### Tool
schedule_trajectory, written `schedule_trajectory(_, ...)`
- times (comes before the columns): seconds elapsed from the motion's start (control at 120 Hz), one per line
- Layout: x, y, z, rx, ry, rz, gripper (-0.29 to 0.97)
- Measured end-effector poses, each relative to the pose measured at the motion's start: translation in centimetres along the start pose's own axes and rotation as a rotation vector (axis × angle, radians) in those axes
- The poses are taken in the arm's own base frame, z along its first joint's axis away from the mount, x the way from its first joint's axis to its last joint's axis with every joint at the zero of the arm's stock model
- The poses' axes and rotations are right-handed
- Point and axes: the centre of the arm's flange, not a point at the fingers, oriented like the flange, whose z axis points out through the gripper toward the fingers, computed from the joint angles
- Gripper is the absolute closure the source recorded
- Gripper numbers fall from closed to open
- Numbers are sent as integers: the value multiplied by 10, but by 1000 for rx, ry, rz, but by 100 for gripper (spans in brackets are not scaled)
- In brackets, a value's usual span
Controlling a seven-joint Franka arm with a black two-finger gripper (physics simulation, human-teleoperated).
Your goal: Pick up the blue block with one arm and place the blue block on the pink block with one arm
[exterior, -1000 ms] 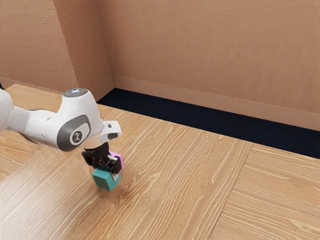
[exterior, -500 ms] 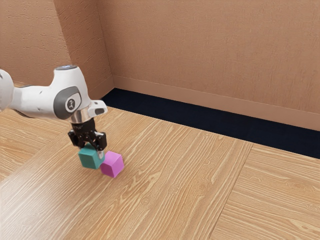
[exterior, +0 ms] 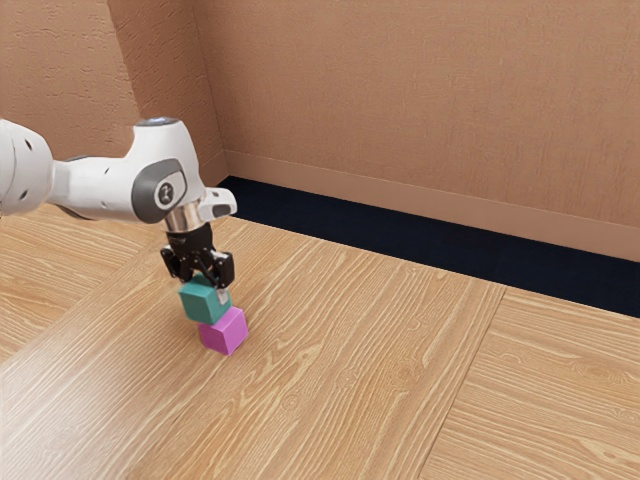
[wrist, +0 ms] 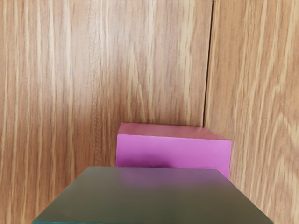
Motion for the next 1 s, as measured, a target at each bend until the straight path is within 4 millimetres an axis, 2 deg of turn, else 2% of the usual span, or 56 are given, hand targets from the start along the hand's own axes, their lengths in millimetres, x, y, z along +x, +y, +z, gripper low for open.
schedule_trajectory(0.483, 12, 9, 3, 0, 5, 51, 32)
schedule_trajectory(0.658, 7, 16, 2, -3, 7, 65, 32)
schedule_trajectory(1.0, 0, 12, 3, 21, -1, 59, 32)
